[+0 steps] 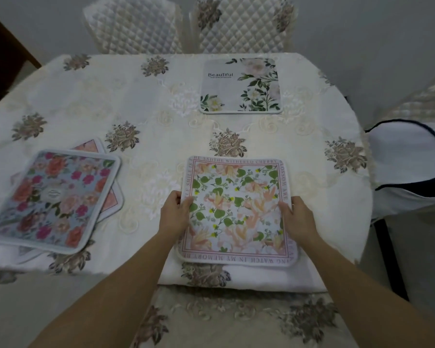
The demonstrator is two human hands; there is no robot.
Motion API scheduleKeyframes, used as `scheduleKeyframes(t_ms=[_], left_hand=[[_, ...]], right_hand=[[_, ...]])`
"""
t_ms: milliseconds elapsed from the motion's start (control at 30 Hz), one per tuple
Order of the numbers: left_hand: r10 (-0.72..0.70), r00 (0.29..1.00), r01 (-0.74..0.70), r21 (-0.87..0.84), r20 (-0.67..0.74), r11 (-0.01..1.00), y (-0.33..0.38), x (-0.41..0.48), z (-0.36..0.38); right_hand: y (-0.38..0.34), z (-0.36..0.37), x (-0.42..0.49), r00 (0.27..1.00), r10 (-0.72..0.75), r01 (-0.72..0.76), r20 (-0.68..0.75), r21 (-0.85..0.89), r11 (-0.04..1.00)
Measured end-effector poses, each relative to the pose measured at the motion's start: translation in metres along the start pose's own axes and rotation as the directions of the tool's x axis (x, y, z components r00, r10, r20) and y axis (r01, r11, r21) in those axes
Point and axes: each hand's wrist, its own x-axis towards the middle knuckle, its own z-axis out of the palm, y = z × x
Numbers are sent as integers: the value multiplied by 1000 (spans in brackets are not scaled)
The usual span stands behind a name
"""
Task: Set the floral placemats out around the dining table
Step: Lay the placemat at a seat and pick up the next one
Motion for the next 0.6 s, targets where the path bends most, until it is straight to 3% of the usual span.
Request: scheduleKeyframes(t_ms=[300, 367, 433, 533, 600], left_hand=[[-10, 1000, 11, 94, -12, 996, -10, 11, 3], [4, 999, 2, 175, -33, 984, -8, 10, 2], [55, 996, -31, 329, -66, 944, -5, 8, 2], [164, 983, -89, 586, -77, 805, -1, -1, 10], [294, 955, -174, 728, -40, 663, 0, -5, 23]], right_hand=[[-4, 4, 0, 999, 48, -50, -23, -67, 997], [-6, 3, -1, 996, 76, -80, -36, -146, 986], [-11, 3, -5, 992, 78, -108, -98, -358, 927], [-22, 11, -9, 960, -189, 5, -206, -664, 748], [-30, 26, -9, 922, -366, 187, -125, -684, 705]])
